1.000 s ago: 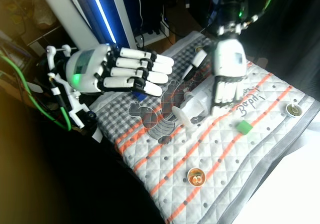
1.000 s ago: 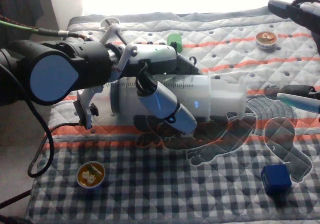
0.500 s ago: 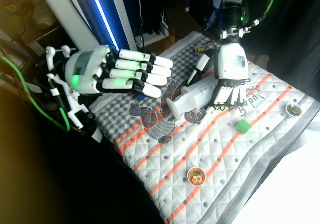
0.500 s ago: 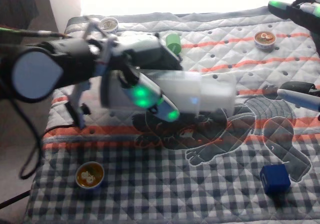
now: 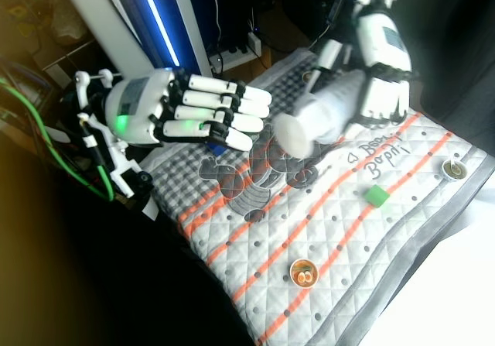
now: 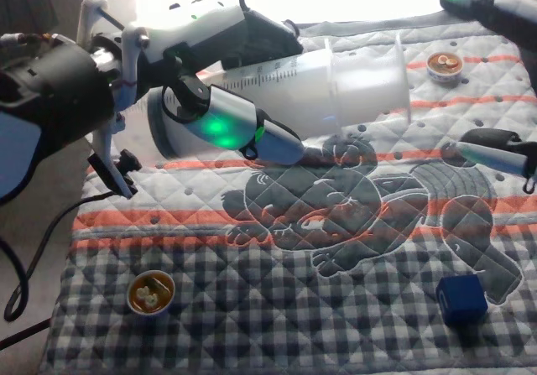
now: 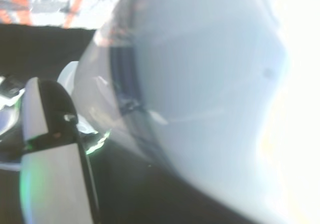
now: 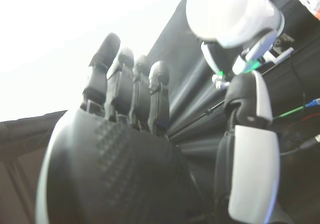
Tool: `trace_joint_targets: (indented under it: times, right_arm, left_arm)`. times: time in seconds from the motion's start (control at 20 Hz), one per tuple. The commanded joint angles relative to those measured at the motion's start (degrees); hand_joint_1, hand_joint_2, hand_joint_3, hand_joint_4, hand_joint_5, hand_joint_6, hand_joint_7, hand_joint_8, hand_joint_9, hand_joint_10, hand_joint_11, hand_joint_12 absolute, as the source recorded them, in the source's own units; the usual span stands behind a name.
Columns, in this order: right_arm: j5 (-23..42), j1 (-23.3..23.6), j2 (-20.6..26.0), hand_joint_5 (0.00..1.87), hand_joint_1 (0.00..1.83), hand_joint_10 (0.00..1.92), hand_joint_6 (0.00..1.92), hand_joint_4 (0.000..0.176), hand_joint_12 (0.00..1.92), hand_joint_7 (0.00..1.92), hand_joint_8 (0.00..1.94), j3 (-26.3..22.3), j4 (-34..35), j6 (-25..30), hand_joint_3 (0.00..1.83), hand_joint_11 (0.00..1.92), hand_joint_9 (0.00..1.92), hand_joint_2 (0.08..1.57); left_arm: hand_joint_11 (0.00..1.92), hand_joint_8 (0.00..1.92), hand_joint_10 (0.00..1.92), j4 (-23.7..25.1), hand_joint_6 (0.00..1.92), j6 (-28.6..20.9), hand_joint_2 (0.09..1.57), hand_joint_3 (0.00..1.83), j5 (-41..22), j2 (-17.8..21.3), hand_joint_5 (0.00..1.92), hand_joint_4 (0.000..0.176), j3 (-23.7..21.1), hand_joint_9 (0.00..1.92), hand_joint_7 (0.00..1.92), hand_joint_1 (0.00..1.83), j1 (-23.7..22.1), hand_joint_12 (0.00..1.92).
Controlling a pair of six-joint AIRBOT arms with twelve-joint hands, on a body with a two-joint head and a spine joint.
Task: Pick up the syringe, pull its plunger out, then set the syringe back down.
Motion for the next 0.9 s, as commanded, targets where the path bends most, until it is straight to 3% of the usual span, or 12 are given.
trace_joint_targets:
  times: [0.0, 0.05, 0.1, 0.15, 0.2, 0.25, 0.3, 0.45, 0.6, 0.7, 0.8, 0.85]
  right_arm:
    - [7.27, 1.15, -0.52, 0.23, 0.99, 0.00, 0.00, 0.006, 0.64, 0.20, 0.00, 0.40, -0.53, 0.82, 0.00, 0.00, 0.18, 0.90]
    - [7.27, 1.64, -1.48, 0.17, 0.92, 0.00, 0.00, 0.004, 0.63, 0.14, 0.00, 1.56, -0.75, 3.25, 0.00, 0.00, 0.15, 0.84]
    - [7.27, 2.14, -2.95, 0.11, 0.72, 0.00, 0.00, 0.000, 0.57, 0.10, 0.00, 3.43, -1.12, 7.19, 0.00, 0.00, 0.12, 0.83]
    - [7.27, 2.51, -4.04, 0.08, 0.72, 0.01, 0.00, 0.013, 0.40, 0.06, 0.01, 4.70, -1.34, 10.27, 0.00, 0.00, 0.08, 0.84]
    - [7.27, 2.85, -4.91, 0.04, 0.78, 0.01, 0.01, 0.018, 0.15, 0.01, 0.00, 5.48, -1.43, 11.83, 0.00, 0.00, 0.03, 0.86]
    - [7.27, 3.29, -5.70, 0.03, 0.82, 0.01, 0.00, 0.008, 0.33, 0.00, 0.00, 5.94, -1.55, 12.85, 0.00, 0.00, 0.05, 0.87]
    - [7.25, 3.52, -6.03, 0.03, 0.82, 0.01, 0.00, 0.020, 0.43, 0.00, 0.00, 6.08, -1.69, 13.13, 0.00, 0.00, 0.06, 0.89]
    - [5.84, 4.75, -7.79, 0.07, 0.82, 0.00, 0.01, 0.000, 0.57, 0.00, 0.00, 6.93, -2.59, 14.40, 0.01, 0.00, 0.05, 0.93]
    - [2.95, 6.22, -10.60, 0.16, 0.93, 0.02, 0.02, 0.000, 0.79, 0.07, 0.01, 9.73, -4.17, 18.49, 0.01, 0.00, 0.12, 0.92]
    - [2.19, 6.49, -11.25, 0.26, 0.97, 0.06, 0.03, 0.000, 1.03, 0.16, 0.02, 10.18, -4.45, 19.02, 0.00, 0.00, 0.24, 0.91]
    - [1.82, 6.66, -11.47, 0.45, 1.07, 0.07, 0.05, 0.000, 1.18, 0.27, 0.01, 10.22, -4.70, 19.02, 0.00, 0.03, 0.36, 0.93]
    - [1.63, 6.74, -11.63, 0.56, 1.07, 0.09, 0.05, 0.000, 1.19, 0.39, 0.02, 10.28, -4.85, 19.02, 0.01, 0.16, 0.46, 0.96]
  left_arm:
    - [0.21, 1.23, 1.21, 1.31, 1.14, -0.29, 1.18, 0.00, 9.28, 1.04, 0.84, 0.000, -0.38, 0.69, 0.89, 1.20, -0.76, 1.92]
    - [0.32, 1.22, 1.18, 2.02, 1.18, -0.28, 1.18, 0.00, 10.01, 1.61, 0.82, 0.000, -1.37, 0.70, 0.89, 1.19, -0.46, 1.86]
    - [0.35, 1.21, 1.13, 2.66, 1.17, -0.28, 1.18, 0.00, 10.70, 2.11, 0.84, 0.006, -2.23, 0.71, 0.89, 1.19, -0.24, 1.83]
    - [0.33, 1.19, 1.10, 3.10, 1.17, -0.28, 1.18, 0.00, 10.92, 2.31, 0.85, 0.017, -2.64, 0.71, 0.88, 1.19, -0.22, 1.83]
    - [0.25, 1.28, 1.25, 3.33, 1.16, -0.28, 1.19, 0.00, 11.01, 2.35, 0.84, 0.011, -2.83, 0.62, 0.83, 1.18, -0.23, 1.90]
    - [0.31, 1.32, 1.38, 3.42, 1.14, -0.28, 1.19, 0.00, 11.03, 2.29, 0.83, 0.000, -2.86, 0.63, 0.84, 1.19, -0.32, 1.92]
    - [0.26, 1.34, 1.43, 3.47, 1.14, -0.28, 1.20, 0.00, 11.03, 2.21, 0.83, 0.000, -2.86, 0.61, 0.84, 1.19, -0.38, 1.92]
    - [0.00, 1.13, 1.12, 4.28, 1.17, -0.27, 1.17, 0.00, 10.67, 1.62, 0.85, 0.009, -2.85, 0.68, 0.92, 1.20, -0.68, 1.89]
    - [0.39, 1.24, 1.28, 4.71, 1.13, -0.27, 1.18, 0.00, 10.69, 1.55, 0.83, 0.000, -3.04, 0.73, 0.91, 1.20, -0.84, 1.91]
    - [0.70, 1.24, 1.23, 4.99, 1.04, -0.27, 1.16, 0.00, 10.80, 1.38, 0.82, 0.000, -3.10, 0.91, 0.97, 1.25, -1.04, 1.70]
    - [0.70, 1.22, 1.17, 5.08, 1.05, -0.27, 1.16, 0.00, 10.82, 1.25, 0.82, 0.000, -3.09, 0.91, 0.97, 1.25, -1.15, 1.65]
    - [0.58, 1.19, 1.05, 5.08, 1.16, -0.27, 1.17, 0.00, 10.90, 1.23, 0.80, 0.000, -3.09, 0.86, 0.94, 1.21, -1.15, 1.63]
